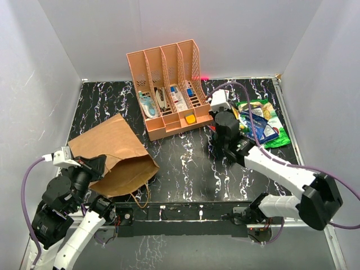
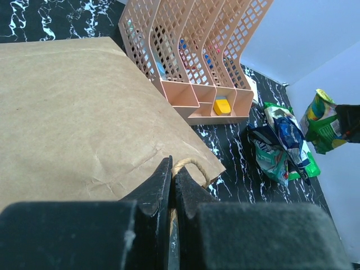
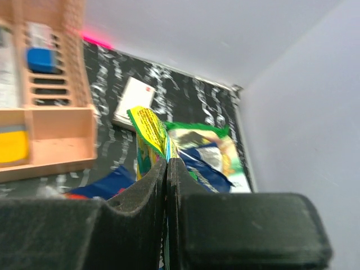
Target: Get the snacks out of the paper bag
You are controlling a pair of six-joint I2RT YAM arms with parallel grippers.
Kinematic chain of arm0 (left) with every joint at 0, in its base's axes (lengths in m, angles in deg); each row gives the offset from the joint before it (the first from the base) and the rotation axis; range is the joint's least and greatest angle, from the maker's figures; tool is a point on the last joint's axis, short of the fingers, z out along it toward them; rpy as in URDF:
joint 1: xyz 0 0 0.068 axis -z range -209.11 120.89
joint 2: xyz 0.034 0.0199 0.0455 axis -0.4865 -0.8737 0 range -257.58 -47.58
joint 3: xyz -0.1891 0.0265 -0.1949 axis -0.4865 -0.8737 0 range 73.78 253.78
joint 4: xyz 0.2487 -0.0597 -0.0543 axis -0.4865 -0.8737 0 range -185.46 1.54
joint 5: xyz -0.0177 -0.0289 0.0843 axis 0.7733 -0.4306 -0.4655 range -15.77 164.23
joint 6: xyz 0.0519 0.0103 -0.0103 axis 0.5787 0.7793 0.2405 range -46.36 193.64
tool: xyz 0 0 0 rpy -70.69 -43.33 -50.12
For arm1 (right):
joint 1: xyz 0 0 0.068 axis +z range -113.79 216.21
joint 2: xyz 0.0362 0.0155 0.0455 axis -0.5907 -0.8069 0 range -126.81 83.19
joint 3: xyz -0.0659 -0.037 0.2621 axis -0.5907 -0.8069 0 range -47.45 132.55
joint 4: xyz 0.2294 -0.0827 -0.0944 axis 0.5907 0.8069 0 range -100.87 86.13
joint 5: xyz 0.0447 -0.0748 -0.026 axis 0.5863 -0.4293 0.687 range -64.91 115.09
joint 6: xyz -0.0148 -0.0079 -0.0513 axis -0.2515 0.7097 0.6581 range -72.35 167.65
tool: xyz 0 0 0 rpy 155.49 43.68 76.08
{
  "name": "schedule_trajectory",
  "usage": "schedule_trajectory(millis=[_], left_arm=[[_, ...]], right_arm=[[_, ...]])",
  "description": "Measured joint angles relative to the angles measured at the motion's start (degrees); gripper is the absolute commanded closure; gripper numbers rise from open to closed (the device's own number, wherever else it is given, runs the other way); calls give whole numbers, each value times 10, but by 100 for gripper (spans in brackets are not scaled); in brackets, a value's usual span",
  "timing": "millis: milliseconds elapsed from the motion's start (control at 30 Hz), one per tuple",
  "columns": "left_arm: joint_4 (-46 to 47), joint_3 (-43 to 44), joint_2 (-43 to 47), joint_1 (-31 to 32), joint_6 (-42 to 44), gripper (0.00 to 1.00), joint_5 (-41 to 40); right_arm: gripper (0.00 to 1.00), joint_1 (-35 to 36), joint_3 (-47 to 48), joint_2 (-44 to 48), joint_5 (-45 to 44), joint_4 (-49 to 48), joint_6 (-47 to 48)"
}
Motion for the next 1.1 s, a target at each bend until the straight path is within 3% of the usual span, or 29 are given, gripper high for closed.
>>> schedule_trajectory(millis=[167, 367, 667, 900, 1100], left_arm=[[4, -4, 11, 0, 6, 100, 8], [20, -6, 11, 0, 22, 100, 48], [68, -10, -28, 0, 65, 100, 247], [85, -14, -55, 0, 68, 100, 344], [73, -13, -35, 0, 66, 100, 346]], right_arm=[[92, -51, 8, -67, -16, 19, 19], [92, -62, -18, -131, 33, 28, -27], [91, -62, -24, -190, 93, 109, -139], [50, -64, -35, -111, 150, 120, -185], [43, -64, -34, -63, 187, 126, -174]])
